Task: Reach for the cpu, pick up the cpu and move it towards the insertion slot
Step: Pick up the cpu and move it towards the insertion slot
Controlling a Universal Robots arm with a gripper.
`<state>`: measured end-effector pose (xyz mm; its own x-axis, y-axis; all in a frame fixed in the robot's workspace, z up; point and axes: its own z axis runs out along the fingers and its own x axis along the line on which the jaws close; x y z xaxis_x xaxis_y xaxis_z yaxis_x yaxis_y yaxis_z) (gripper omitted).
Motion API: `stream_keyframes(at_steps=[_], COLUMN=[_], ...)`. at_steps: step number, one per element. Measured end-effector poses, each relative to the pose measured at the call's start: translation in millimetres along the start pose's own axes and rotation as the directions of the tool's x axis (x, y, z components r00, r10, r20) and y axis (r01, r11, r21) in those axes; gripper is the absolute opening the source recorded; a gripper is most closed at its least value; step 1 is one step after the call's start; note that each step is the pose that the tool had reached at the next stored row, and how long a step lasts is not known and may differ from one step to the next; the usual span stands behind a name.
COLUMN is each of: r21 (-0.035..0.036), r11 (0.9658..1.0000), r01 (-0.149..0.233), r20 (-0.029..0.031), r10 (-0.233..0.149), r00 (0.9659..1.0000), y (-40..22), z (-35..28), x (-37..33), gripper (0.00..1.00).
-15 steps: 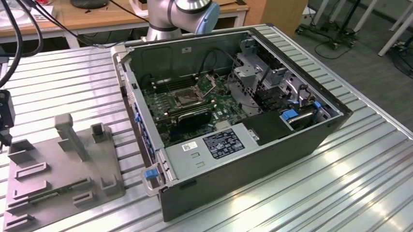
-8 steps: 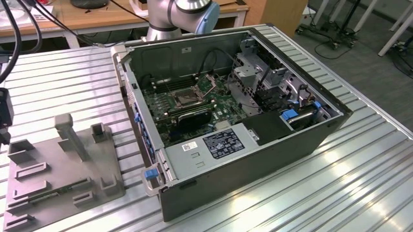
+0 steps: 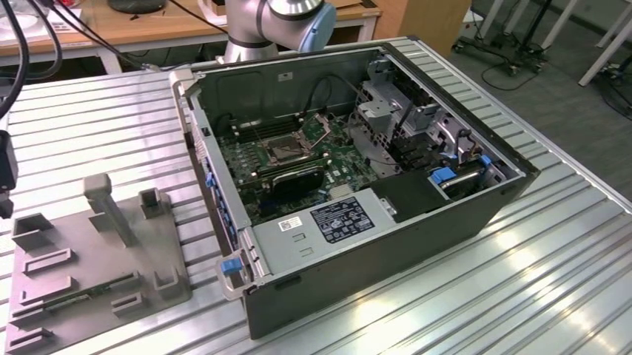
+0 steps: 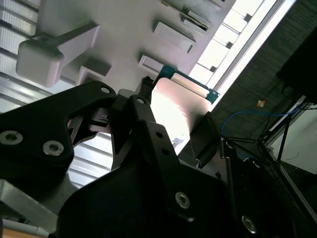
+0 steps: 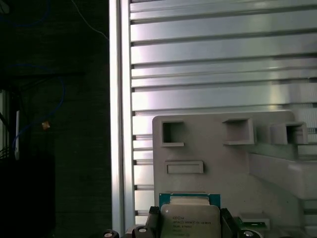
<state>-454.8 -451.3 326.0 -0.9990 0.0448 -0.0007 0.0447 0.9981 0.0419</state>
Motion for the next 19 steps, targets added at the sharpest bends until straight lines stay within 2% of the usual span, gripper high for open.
stream_keyframes(at_steps=[14, 19], r21=[-0.0001, -0.0004], r11=[1.0, 1.0], r01=[0.0, 0.0], r20=[0.0, 0.0], r10=[0.0, 0.0], r00=[1.0, 1.0], y=[0.7, 0.7], z=[-16.2, -16.6], x=[0.0, 0.0], gripper=[0.55, 0.55])
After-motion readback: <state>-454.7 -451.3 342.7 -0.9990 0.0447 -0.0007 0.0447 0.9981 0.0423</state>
